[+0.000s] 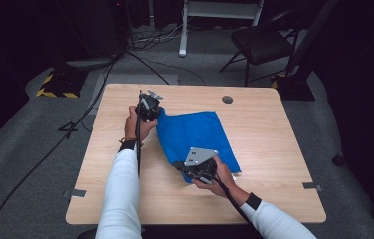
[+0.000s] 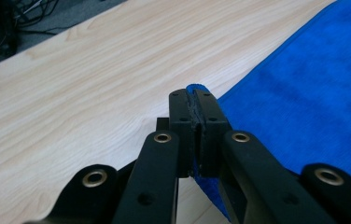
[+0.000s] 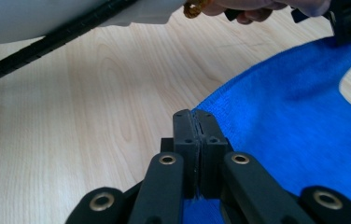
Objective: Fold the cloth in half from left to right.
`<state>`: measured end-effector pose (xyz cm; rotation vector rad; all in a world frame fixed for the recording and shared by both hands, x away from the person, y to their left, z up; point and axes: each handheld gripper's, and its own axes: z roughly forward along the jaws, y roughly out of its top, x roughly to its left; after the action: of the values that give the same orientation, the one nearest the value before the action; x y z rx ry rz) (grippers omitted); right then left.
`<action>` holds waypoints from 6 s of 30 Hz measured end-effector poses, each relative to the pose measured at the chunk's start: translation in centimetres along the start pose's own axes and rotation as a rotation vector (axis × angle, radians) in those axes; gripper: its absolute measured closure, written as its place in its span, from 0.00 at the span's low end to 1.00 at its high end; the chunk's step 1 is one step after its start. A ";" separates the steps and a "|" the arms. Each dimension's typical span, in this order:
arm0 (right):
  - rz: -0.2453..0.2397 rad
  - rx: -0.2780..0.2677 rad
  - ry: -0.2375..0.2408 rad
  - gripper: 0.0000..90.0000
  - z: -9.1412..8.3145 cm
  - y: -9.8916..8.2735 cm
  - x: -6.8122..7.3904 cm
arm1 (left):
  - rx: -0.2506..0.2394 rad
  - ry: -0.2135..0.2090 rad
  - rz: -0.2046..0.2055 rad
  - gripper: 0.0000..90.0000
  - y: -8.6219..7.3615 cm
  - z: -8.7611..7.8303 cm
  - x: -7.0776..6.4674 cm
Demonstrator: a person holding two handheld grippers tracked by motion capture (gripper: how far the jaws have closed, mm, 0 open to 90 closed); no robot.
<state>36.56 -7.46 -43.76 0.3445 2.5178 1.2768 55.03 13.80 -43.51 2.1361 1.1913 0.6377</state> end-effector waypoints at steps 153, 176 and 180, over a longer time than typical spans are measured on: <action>0.267 0.286 -0.194 0.48 -10.3 -14.6 -8.8 | 0.082 -0.385 0.317 0.23 -8.3 -3.5 -18.4; 0.221 0.264 -0.070 0.46 -9.7 -13.9 -5.3 | 0.078 -0.400 0.318 0.23 -10.9 -5.7 -16.5; 0.211 0.260 -0.050 0.44 -9.4 -13.7 -4.8 | 0.078 -0.400 0.310 0.23 -11.6 -6.2 -16.1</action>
<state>36.47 -23.99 -48.89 0.7083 2.6643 0.9923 36.47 6.24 -49.16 2.3929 0.6869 0.2705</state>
